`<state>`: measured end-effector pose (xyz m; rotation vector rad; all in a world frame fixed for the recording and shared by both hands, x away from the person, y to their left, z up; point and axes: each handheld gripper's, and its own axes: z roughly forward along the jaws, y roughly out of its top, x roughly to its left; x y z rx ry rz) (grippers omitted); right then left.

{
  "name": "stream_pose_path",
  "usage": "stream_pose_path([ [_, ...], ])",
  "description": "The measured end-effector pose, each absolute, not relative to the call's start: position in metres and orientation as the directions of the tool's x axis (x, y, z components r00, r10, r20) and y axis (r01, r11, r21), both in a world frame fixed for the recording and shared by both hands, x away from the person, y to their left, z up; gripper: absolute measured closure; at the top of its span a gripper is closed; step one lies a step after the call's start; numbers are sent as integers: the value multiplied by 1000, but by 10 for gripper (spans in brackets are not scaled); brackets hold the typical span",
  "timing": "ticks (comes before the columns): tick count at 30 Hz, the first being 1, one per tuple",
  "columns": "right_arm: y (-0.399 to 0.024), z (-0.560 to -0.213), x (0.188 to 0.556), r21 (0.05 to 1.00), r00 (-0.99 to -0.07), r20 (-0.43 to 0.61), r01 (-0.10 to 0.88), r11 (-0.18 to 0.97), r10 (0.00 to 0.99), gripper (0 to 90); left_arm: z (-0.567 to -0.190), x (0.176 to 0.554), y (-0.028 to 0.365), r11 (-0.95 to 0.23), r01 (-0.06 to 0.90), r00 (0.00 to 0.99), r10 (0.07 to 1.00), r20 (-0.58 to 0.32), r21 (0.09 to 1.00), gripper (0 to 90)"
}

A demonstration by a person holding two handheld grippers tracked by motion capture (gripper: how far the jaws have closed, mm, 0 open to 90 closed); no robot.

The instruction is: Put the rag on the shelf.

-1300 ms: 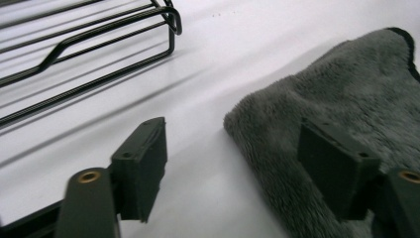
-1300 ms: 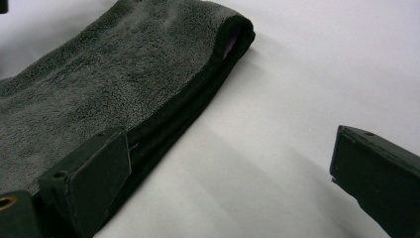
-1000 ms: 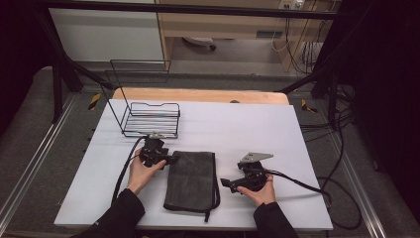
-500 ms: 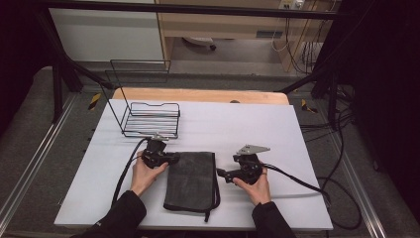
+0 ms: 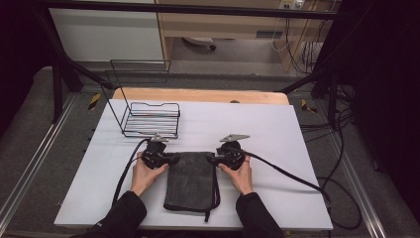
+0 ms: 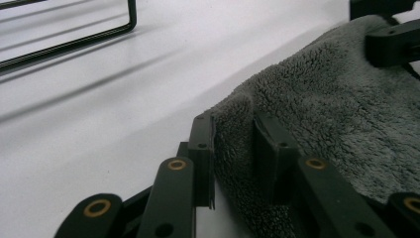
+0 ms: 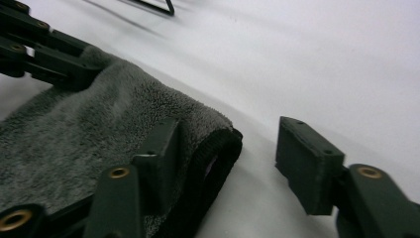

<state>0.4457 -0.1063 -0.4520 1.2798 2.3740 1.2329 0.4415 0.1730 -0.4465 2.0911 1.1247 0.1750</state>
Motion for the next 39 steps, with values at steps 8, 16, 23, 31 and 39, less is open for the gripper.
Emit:
stream_pose_path([
  [8,-106,-455,452,716,-636,256,631,300,728,606,-447,441,174,-339,660,611,762,-216,670,708],
  [16,-105,-455,453,692,-632,305,661,290,713,706,-447,443,175,-325,673,604,760,-240,664,716],
  [23,-106,-452,453,678,-623,332,680,280,709,788,-445,442,177,-313,677,603,754,-259,666,777],
  [31,-109,-439,445,713,-644,326,648,267,692,812,-436,440,186,-275,671,610,733,-302,688,793],
  [39,-113,-425,435,763,-671,318,600,239,670,813,-420,428,191,-260,622,633,722,-279,739,793],
])
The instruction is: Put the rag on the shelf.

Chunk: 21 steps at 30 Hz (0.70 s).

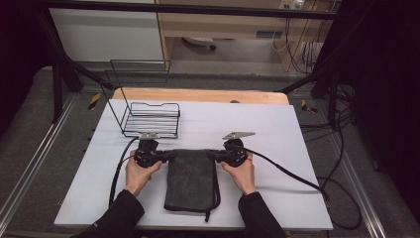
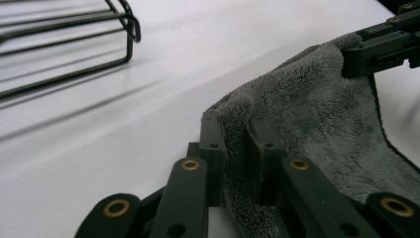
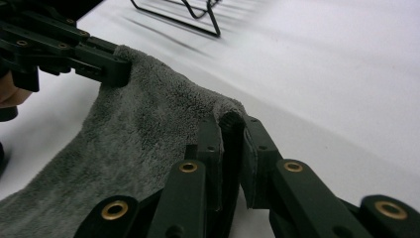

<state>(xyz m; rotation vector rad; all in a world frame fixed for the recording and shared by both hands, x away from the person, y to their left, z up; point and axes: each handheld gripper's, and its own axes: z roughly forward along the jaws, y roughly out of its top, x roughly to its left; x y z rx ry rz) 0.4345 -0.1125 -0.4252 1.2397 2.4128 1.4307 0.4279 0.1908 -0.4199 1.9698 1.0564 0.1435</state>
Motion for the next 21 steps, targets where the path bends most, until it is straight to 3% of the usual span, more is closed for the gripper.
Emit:
stream_pose_path([
  [21,-115,-372,402,896,-734,226,415,158,641,816,-367,395,201,-186,462,679,704,-210,867,794],
])
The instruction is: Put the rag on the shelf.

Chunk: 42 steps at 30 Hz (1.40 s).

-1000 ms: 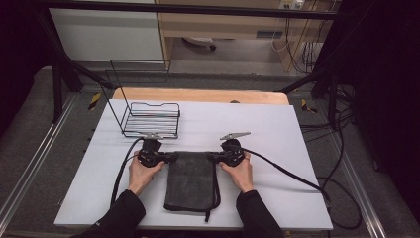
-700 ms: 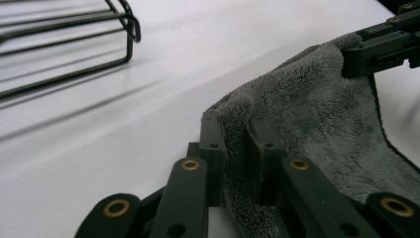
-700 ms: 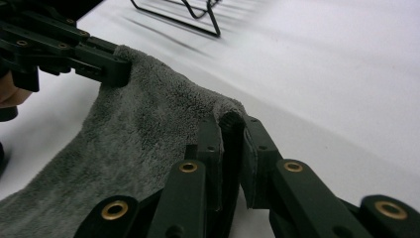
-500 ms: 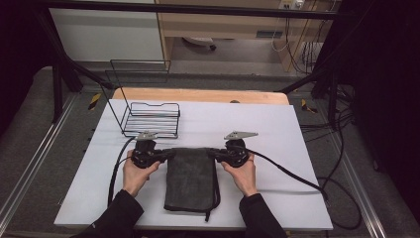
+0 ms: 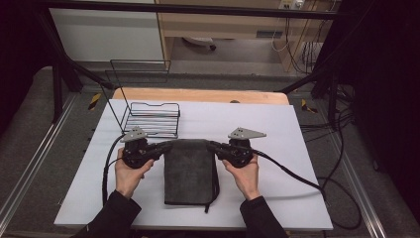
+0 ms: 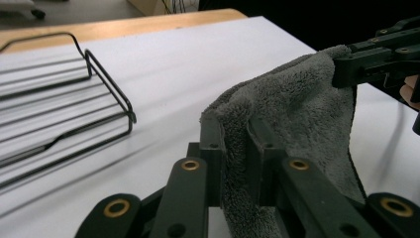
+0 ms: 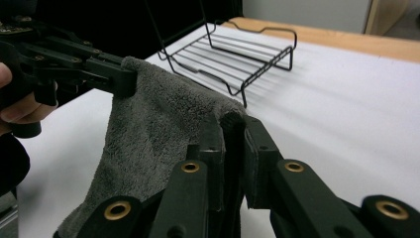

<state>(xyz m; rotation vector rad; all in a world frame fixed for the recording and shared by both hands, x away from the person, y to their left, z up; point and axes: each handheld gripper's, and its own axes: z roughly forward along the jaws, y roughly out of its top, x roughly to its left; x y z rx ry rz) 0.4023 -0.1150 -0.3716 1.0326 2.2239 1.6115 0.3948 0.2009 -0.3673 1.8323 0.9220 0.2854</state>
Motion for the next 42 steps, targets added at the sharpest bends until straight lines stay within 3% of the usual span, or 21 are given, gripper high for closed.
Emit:
stream_pose_path([
  [26,-106,-316,376,976,-763,95,197,91,639,817,-318,362,214,-76,283,690,708,-148,956,796],
  [42,-84,-294,373,991,-769,46,114,67,638,820,-297,355,235,-15,212,670,730,-134,977,798],
])
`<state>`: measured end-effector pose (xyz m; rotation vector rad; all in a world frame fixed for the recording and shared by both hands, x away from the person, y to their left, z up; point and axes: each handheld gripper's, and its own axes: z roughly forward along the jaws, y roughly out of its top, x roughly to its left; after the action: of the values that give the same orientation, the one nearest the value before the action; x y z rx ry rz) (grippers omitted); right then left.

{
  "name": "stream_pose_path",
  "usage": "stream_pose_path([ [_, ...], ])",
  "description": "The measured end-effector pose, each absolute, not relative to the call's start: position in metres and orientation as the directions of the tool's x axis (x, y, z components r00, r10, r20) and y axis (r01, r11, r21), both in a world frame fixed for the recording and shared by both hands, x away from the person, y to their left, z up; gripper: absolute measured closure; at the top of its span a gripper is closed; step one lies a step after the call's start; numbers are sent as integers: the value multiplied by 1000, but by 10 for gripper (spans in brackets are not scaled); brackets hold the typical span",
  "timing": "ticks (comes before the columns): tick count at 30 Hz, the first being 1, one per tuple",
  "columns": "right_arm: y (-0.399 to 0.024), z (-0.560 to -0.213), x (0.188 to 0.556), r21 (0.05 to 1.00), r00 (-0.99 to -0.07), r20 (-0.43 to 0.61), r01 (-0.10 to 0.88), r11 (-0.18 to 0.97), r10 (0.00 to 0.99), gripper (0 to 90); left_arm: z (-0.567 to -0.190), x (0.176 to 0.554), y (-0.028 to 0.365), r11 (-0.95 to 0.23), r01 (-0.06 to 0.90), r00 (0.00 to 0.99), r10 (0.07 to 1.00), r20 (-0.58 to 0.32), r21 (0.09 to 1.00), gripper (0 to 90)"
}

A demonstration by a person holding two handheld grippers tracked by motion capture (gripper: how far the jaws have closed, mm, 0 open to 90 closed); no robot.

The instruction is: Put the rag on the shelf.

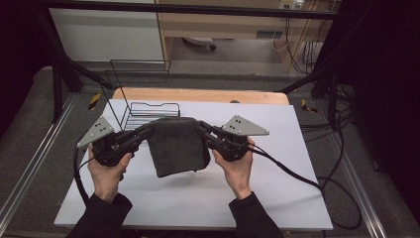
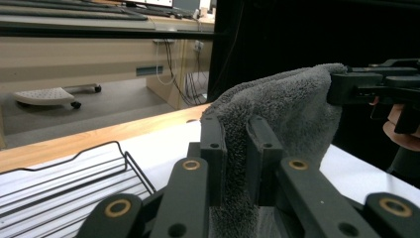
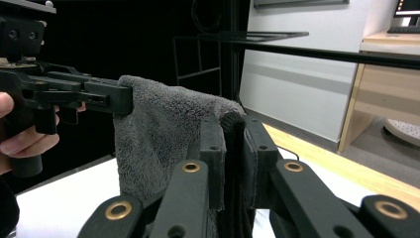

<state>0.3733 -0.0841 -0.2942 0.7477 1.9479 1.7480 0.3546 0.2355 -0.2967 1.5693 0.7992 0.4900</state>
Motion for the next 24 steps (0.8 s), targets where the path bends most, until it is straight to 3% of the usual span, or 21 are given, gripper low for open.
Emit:
stream_pose_path([
  [24,-46,-259,378,1000,-764,11,19,5,645,822,-260,360,267,54,126,625,771,-122,991,800],
])
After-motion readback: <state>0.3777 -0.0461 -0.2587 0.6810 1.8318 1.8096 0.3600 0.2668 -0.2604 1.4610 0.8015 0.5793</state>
